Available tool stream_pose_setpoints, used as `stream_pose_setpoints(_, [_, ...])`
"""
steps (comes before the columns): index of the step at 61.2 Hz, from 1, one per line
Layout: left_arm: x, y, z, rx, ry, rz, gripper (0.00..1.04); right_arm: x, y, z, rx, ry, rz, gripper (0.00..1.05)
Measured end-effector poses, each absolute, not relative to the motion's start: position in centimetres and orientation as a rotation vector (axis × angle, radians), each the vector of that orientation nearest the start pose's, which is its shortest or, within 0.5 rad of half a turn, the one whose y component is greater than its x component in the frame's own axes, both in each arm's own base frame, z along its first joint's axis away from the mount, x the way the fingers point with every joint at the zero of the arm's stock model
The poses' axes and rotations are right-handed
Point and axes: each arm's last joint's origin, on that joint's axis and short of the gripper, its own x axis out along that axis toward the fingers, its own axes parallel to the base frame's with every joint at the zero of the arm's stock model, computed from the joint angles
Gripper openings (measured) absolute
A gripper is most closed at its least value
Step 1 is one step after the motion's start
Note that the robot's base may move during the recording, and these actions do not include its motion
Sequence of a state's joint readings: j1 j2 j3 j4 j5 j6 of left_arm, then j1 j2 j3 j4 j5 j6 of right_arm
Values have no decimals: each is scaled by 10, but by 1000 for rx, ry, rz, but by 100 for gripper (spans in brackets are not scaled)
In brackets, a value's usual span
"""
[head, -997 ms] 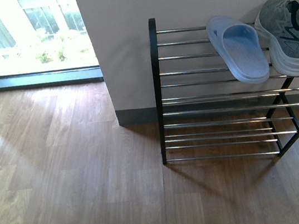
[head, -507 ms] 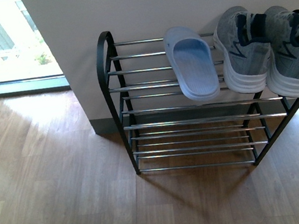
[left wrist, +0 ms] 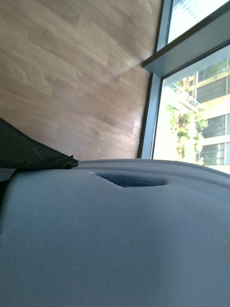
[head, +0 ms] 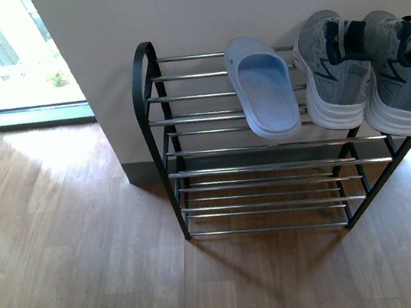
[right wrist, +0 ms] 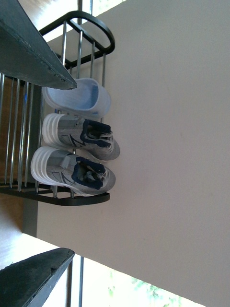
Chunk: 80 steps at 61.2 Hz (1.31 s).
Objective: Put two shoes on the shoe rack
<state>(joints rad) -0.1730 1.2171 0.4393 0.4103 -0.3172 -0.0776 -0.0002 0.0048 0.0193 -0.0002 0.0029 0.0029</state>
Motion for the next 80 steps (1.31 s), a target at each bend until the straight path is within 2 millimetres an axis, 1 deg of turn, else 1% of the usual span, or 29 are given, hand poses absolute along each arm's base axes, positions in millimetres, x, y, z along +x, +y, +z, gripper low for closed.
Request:
stream_pose_setpoints(2, [240, -33, 186, 0, 367, 145, 2, 97, 0, 170, 3, -14, -3, 96])
stream_pose_setpoints(4, [259, -40, 180, -31, 411, 111, 2, 97, 0, 170, 3, -14, -3, 96])
stream_pose_setpoints(9, [286, -52, 169, -72, 484, 54, 2, 97, 0, 170, 3, -14, -3, 96])
stream_pose_setpoints(14, [312, -69, 154, -89, 562, 2, 2, 97, 0, 170, 3, -14, -3, 96])
stream_pose_setpoints(15, [324, -77, 151, -99, 581, -18, 2, 97, 0, 170, 3, -14, -3, 96])
stream_pose_setpoints(17, [338, -85, 146, -107, 607, -41, 2, 97, 0, 170, 3, -14, -3, 96])
stream_pose_setpoints(19, [352, -94, 142, -103, 627, -45, 2, 97, 0, 170, 3, -14, -3, 96])
stream_pose_setpoints(22, [365, -101, 138, -104, 645, -48, 2, 97, 0, 170, 3, -14, -3, 96])
stream_pose_setpoints(24, [381, -109, 134, -102, 665, -47, 2, 97, 0, 170, 3, -14, -3, 96])
stream_pose_setpoints(28, [406, -119, 126, -87, 691, -31, 2, 97, 0, 170, 3, -14, -3, 96])
stream_pose_setpoints(32, [424, -125, 121, -82, 705, -30, 2, 97, 0, 170, 3, -14, -3, 96])
stream_pose_setpoints(33, [432, -128, 118, -79, 711, -29, 2, 97, 0, 170, 3, -14, -3, 96])
stream_pose_setpoints(35, [443, -133, 114, -77, 721, -31, 2, 97, 0, 170, 3, -14, -3, 96])
stream_pose_setpoints(41, [471, -150, 102, -65, 746, -39, 2, 97, 0, 170, 3, -14, -3, 96])
stream_pose_setpoints(46, [489, -166, 93, -60, 761, -59, 2, 97, 0, 170, 3, -14, -3, 96])
stream_pose_setpoints(50, [500, -177, 88, -64, 767, -74, 2, 97, 0, 170, 3, -14, -3, 96])
stream_pose_setpoints(55, [507, -183, 85, -64, 771, -75, 2, 97, 0, 170, 3, -14, -3, 96])
stream_pose_setpoints(63, [521, -193, 74, -69, 803, -61, 2, 97, 0, 170, 3, -14, -3, 96])
stream_pose_setpoints(70, [527, -196, 66, -69, 818, -63, 2, 97, 0, 170, 3, -14, -3, 96])
stream_pose_setpoints(77, [529, -200, 59, -67, 849, -81, 2, 97, 0, 170, 3, -14, -3, 96])
stream_pose_setpoints(79, [529, -200, 59, -69, 854, -87, 3, 97, 0, 170, 3, -14, -3, 96])
stream_pose_setpoints(80, [529, -202, 58, -70, 856, -93, 7, 97, 0, 170, 3, -14, -3, 96])
